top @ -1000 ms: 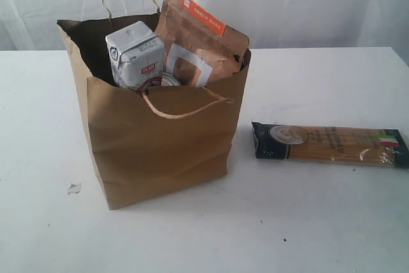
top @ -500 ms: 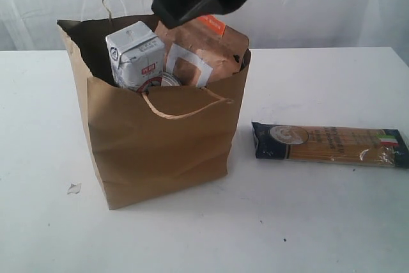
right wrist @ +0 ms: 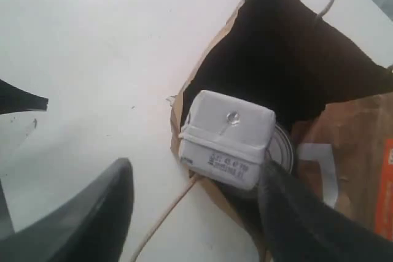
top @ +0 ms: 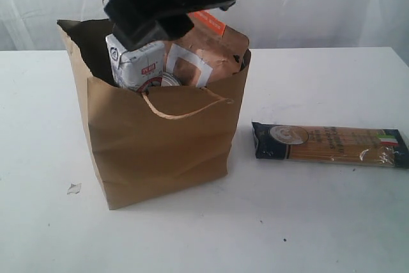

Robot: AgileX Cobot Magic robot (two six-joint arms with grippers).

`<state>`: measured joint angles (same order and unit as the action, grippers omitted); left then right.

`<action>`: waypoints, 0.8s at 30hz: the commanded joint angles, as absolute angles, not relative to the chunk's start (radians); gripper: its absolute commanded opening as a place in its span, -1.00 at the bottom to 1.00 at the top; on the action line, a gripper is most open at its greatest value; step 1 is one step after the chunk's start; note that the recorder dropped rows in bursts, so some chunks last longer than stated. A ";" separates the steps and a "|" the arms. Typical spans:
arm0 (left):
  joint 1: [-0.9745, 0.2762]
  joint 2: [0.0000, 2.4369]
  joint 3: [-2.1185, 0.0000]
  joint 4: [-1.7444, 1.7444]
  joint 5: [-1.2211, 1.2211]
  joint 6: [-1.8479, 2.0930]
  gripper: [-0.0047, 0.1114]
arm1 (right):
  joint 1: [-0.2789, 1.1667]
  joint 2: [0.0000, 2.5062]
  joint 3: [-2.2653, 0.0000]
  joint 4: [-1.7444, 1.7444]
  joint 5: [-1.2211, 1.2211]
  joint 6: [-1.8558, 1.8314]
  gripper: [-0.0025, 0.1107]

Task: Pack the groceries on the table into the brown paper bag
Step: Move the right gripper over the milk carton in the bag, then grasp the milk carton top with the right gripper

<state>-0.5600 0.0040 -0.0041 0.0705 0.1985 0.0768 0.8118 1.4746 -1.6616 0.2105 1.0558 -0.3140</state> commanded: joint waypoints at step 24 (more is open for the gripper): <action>-0.561 0.000 0.000 0.065 0.199 0.075 -0.91 | 0.819 1.589 -1.665 0.178 0.872 -0.310 0.10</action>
